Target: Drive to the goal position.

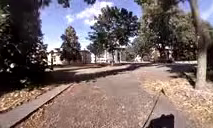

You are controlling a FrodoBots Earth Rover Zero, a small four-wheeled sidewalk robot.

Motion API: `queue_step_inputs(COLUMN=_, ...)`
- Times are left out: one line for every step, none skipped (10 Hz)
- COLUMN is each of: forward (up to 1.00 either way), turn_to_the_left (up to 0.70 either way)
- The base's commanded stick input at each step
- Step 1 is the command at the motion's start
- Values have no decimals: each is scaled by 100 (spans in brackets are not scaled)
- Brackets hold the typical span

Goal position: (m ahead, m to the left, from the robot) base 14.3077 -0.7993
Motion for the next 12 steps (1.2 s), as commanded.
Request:
queue_step_inputs(forward=70, turn_to_the_left=0)
queue_step_inputs(forward=70, turn_to_the_left=0)
queue_step_inputs(forward=70, turn_to_the_left=0)
queue_step_inputs(forward=70, turn_to_the_left=0)
queue_step_inputs(forward=70, turn_to_the_left=0)
queue_step_inputs(forward=70, turn_to_the_left=0)
queue_step_inputs(forward=70, turn_to_the_left=0)
queue_step_inputs(forward=70, turn_to_the_left=0)
queue_step_inputs(forward=70, turn_to_the_left=0)
queue_step_inputs(forward=70, turn_to_the_left=0)
queue_step_inputs(forward=70, turn_to_the_left=0)
queue_step_inputs(forward=70, turn_to_the_left=0)
